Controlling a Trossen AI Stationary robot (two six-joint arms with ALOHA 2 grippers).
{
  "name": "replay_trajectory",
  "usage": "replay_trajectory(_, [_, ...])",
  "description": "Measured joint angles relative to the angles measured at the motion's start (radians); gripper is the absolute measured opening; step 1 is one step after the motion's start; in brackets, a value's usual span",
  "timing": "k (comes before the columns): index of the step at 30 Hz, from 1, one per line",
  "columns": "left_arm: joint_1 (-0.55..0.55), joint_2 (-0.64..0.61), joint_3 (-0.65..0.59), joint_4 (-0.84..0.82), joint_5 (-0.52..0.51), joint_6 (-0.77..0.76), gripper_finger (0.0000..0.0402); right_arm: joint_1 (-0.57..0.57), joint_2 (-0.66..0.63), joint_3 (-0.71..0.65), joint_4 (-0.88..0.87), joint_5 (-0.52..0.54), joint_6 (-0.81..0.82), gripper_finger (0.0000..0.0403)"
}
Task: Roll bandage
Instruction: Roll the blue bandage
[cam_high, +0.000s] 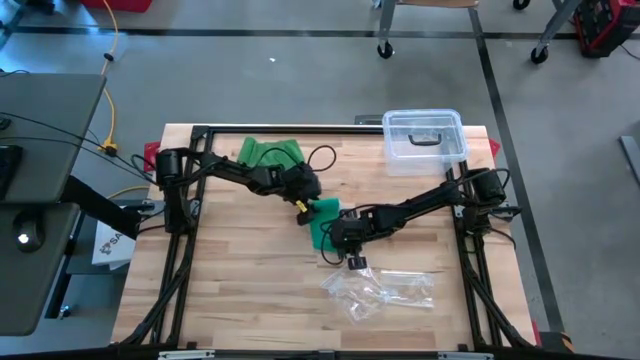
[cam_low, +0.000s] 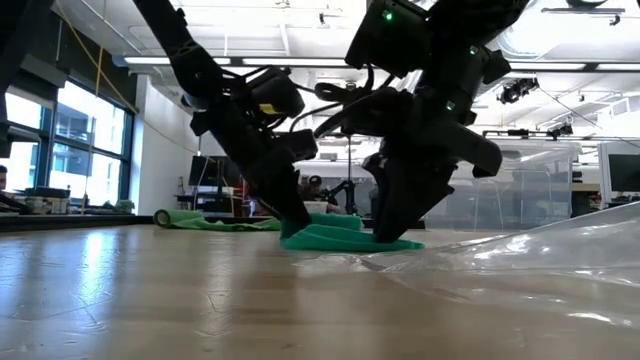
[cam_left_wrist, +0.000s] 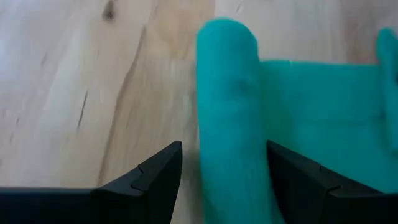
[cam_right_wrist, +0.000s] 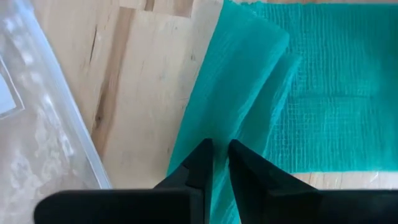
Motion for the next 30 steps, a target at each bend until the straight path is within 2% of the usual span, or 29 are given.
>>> replay_trajectory(2, [0.0,0.0,-0.005,0.002,-0.013,0.0,0.0203,-0.005,0.0,0.0,0.0,-0.007,0.054,0.0042])
replay_trajectory(5, [-0.002,0.0,-0.007,-0.005,-0.067,0.001,0.0187,-0.03,-0.006,0.0,-0.004,-0.082,0.096,0.0062])
replay_trajectory(11, [-0.009,-0.001,-0.007,-0.006,-0.177,0.0,0.0158,-0.059,-0.059,0.0,-0.018,-0.201,0.052,0.0151])
replay_trajectory(13, [-0.01,-0.001,-0.007,-0.005,-0.183,0.0,0.0153,-0.059,-0.085,0.0,-0.03,-0.187,0.017,0.0174])
replay_trajectory(16, [-0.016,-0.001,-0.007,-0.006,-0.195,0.001,0.015,-0.073,-0.11,0.0,-0.021,-0.068,0.103,0.0185])
replay_trajectory(18, [-0.021,-0.001,-0.007,-0.007,-0.203,0.0,0.015,-0.106,-0.114,-0.017,-0.018,-0.057,0.164,0.0184])
replay_trajectory(22, [-0.033,-0.001,-0.007,-0.009,-0.223,0.006,0.015,-0.165,-0.112,-0.125,0.056,-0.106,0.227,0.0166])
replay_trajectory(27, [-0.04,-0.001,-0.007,-0.01,-0.227,0.007,0.0149,-0.204,-0.113,-0.22,0.212,-0.236,0.279,0.0119])
replay_trajectory(30, [-0.041,-0.001,-0.007,-0.008,-0.231,0.008,0.0149,-0.185,-0.113,-0.24,0.273,-0.259,0.274,0.0089])
